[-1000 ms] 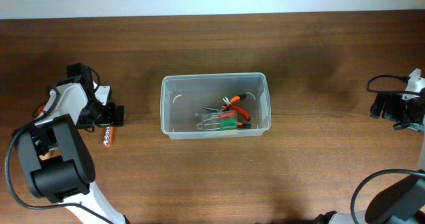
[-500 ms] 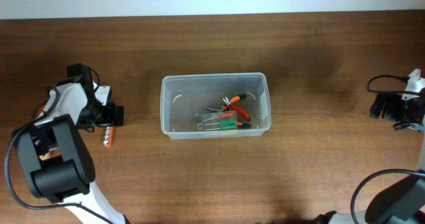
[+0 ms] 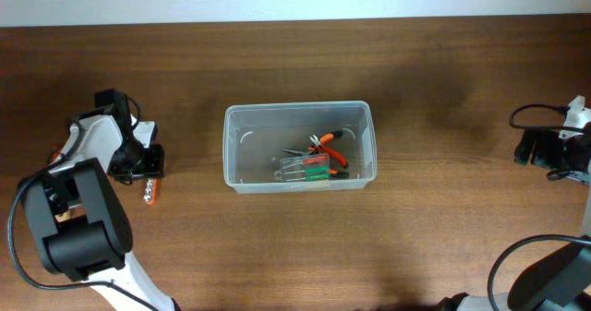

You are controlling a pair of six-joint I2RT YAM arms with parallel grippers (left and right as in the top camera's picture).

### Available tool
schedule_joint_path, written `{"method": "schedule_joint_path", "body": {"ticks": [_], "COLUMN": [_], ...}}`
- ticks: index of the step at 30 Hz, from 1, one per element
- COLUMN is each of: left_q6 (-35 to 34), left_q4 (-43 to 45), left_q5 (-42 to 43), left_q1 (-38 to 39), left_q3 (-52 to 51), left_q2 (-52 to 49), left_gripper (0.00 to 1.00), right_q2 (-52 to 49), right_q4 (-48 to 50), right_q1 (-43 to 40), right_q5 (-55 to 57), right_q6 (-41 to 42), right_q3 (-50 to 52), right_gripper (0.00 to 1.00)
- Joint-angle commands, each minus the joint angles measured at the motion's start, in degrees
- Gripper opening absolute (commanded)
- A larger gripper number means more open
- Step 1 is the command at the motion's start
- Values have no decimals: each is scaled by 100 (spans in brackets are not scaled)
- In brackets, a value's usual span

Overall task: Pack container
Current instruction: 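Lower the left gripper and close it on the orange bit holder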

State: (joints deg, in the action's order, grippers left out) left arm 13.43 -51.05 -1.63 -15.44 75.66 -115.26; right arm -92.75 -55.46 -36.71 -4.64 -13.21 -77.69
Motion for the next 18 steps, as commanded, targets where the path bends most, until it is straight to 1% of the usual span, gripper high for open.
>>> {"method": "schedule_joint_path", "body": {"ticks": [1, 3, 5, 7, 10, 14, 18], "left_q6": [-11, -9, -9, -9, -9, -11, -11], "left_q4": [-107, -85, -44, -9, 0, 7, 28], "left_q5": [-164, -164, -164, -164, -164, -164, -164], "left_q1": [-24, -24, -24, -24, -24, -24, -24], "left_q3": [-90, -90, -90, -90, -90, -90, -90], "left_q2": [-260, -260, -260, -260, -260, -260, -260], "left_gripper": [48, 46, 41, 38, 30, 23, 22], "right_q2": [44, 44, 44, 44, 44, 44, 44], "right_q4": [2, 2, 2, 2, 2, 2, 2], "right_q1": [-7, -7, -7, -7, -7, -7, -7], "right_q5": [-55, -55, -55, -55, -55, -55, -52], "right_q6": [63, 66, 66, 63, 66, 66, 66], "right_q3": [7, 7, 7, 7, 7, 7, 7], "right_gripper": [99, 99, 99, 99, 99, 99, 99]}}
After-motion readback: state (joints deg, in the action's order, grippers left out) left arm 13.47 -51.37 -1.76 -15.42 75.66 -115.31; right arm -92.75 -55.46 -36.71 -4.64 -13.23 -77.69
